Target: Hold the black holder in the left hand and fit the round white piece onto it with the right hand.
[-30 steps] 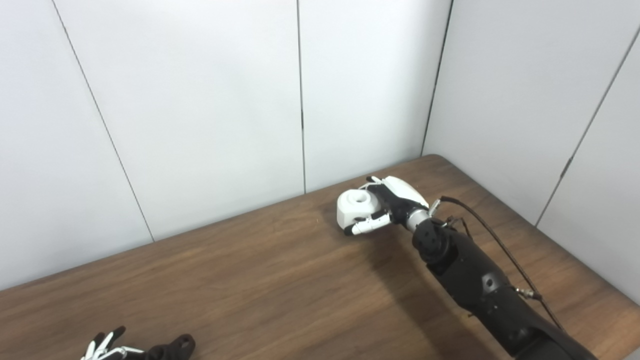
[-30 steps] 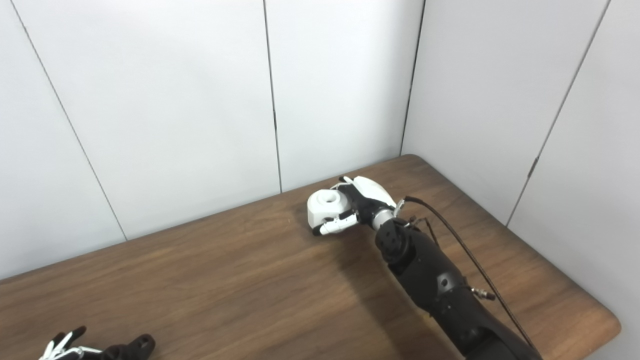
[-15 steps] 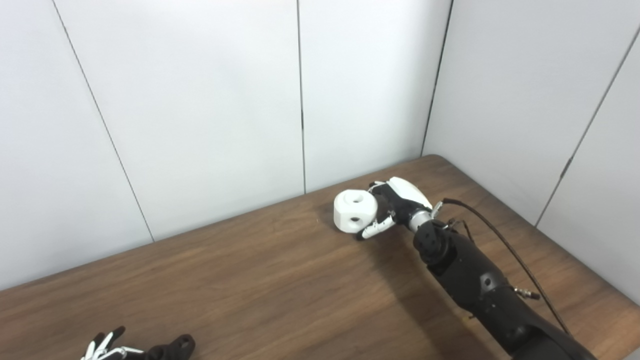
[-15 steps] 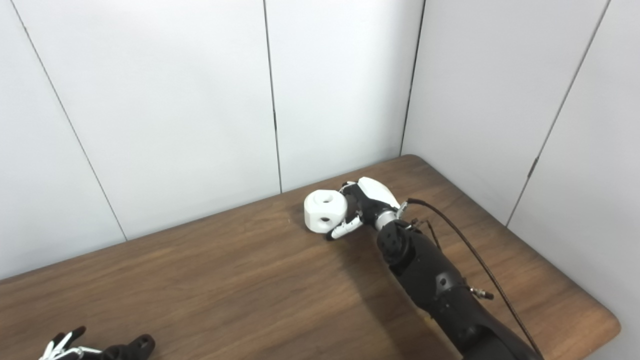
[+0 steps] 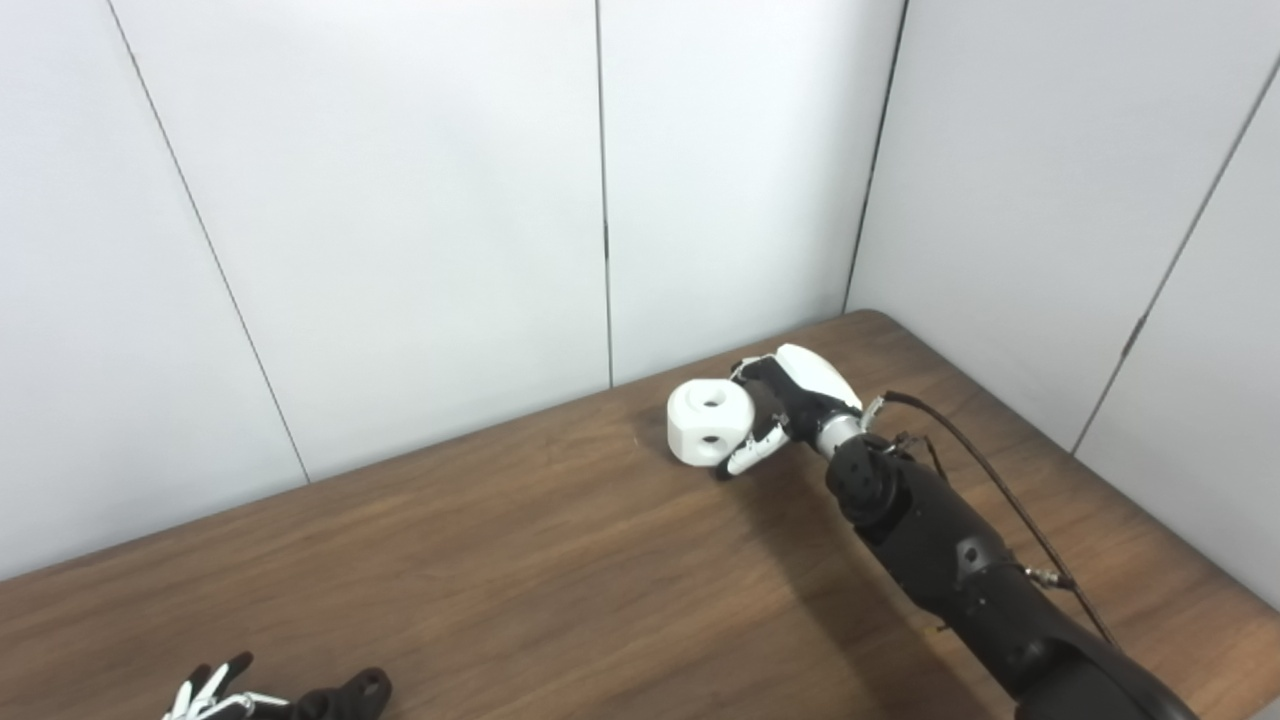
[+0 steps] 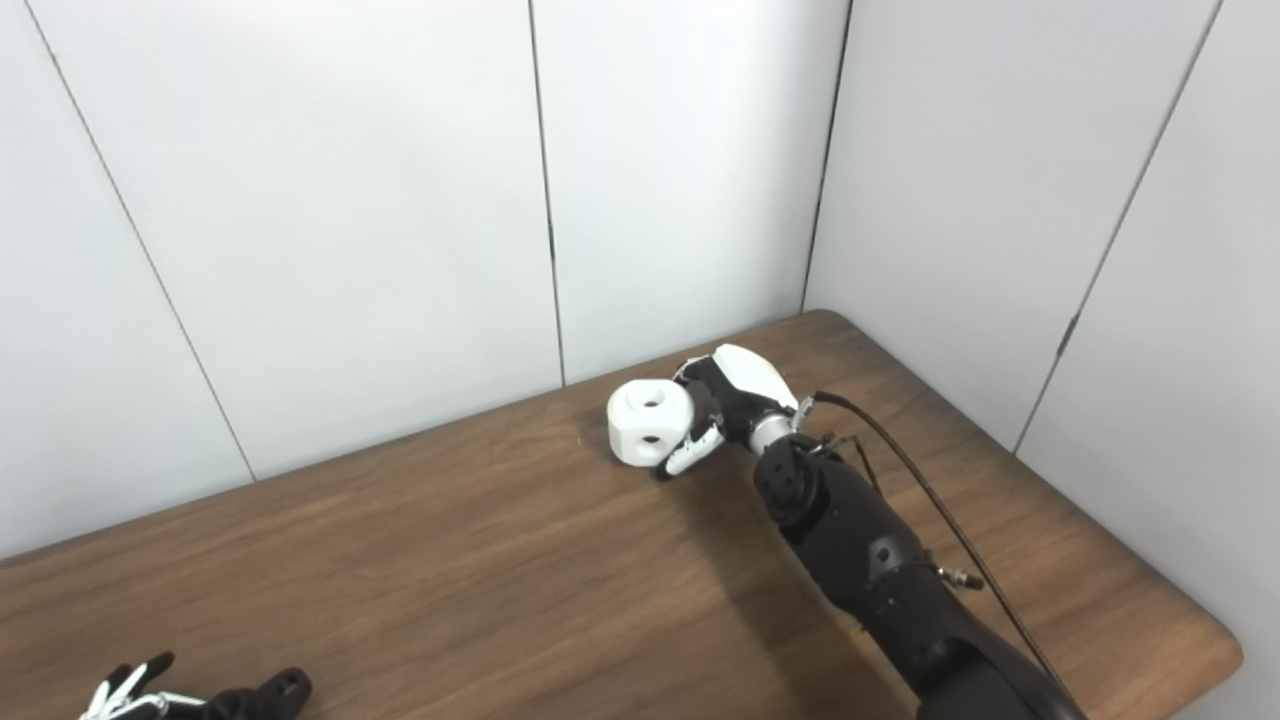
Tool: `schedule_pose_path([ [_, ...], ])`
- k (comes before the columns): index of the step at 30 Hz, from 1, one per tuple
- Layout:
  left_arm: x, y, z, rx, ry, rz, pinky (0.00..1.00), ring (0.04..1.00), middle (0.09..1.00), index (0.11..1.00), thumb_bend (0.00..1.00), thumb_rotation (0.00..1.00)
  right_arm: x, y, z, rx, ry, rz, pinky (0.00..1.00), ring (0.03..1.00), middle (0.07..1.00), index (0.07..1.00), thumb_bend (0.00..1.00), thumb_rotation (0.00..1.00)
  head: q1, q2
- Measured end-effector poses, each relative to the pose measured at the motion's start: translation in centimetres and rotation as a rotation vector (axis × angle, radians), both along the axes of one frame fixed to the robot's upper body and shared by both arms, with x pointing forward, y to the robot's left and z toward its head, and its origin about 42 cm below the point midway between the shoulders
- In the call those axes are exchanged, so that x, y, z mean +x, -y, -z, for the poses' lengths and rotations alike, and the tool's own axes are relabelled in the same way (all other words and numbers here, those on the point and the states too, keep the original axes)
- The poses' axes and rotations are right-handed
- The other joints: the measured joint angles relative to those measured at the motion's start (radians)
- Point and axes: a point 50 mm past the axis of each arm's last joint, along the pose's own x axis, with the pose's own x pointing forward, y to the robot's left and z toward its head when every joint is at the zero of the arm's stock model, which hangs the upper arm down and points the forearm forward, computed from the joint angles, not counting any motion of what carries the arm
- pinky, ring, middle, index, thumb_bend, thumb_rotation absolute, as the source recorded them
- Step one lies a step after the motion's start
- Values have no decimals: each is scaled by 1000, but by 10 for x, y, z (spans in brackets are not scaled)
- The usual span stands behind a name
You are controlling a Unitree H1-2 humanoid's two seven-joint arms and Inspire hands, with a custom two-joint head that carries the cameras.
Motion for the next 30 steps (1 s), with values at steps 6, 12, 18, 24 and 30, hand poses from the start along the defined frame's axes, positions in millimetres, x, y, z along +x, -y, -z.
schedule_pose_path([
  [6,1,0,0,0,1,1,1000,1000,911,484,517,36,0,2,1,19,2,-2,983,936,849,479,512,126,-2,-2],
  [12,1,0,0,-1,2,0,1000,1000,911,484,517,36,0,2,1,17,1,-7,985,939,863,479,511,125,-3,-2],
  [18,1,1,0,-1,2,0,1000,1000,911,484,517,36,0,2,1,16,-2,-9,964,935,839,478,510,125,-2,-3],
  [24,1,1,0,3,2,1,1000,1000,910,484,517,36,-1,2,1,35,-11,-17,921,926,850,479,512,127,3,0],
  [30,5,3,1,15,-2,11,1000,1000,910,483,518,38,-4,-4,-5,81,-32,-40,915,938,898,482,511,126,58,32],
])
